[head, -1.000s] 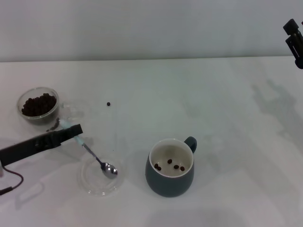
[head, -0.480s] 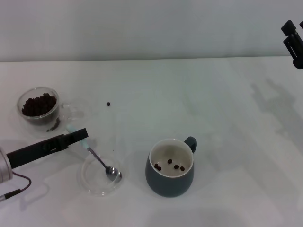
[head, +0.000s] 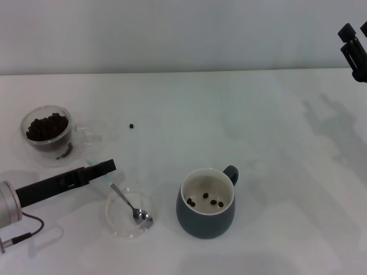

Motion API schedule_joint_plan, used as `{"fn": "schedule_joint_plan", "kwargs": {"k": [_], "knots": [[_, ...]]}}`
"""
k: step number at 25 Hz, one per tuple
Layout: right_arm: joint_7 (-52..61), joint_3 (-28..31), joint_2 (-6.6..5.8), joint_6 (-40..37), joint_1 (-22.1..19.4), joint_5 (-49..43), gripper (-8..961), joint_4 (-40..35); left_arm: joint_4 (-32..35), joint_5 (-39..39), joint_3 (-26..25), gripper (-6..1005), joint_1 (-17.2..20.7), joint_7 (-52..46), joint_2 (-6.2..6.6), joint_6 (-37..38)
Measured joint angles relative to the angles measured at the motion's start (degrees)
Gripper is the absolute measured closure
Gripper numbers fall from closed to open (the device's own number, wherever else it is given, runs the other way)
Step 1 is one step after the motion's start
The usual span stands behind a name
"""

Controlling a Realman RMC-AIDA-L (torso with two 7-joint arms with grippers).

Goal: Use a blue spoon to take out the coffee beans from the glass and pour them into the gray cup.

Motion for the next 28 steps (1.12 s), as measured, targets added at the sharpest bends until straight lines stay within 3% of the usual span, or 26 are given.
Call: {"fn": "schedule_joint_plan", "kwargs": {"k": [3, 9, 12, 22, 28], "knots": [[0.0, 0.0, 0.00, 0.0, 0.0, 0.0, 407, 0.0, -0.1, 0.0, 0.0, 775, 0.0, -0.2, -0.01, -0.4], [0.0, 0.0, 0.00, 0.0, 0.0, 0.1, 407, 0.1, -0.1, 0.0, -0.1, 626, 0.3, -0.4, -0.01, -1.6], [0.0, 0.0, 0.00, 0.0, 0.0, 0.2, 407, 0.1, -0.1, 0.0, -0.1, 462, 0.5, -0.5, -0.01, -2.2], [0.0, 0.0, 0.00, 0.6, 0.1, 0.0, 407, -0.1, 0.6, -0.6, -1.1, 266, 2.2, 0.0, 0.52, -3.8], [0.0, 0.0, 0.00, 1.0, 0.1, -0.1, 407, -0.1, 2.4, -0.8, -2.5, 238, 4.0, 0.6, 1.02, -4.4]]}}
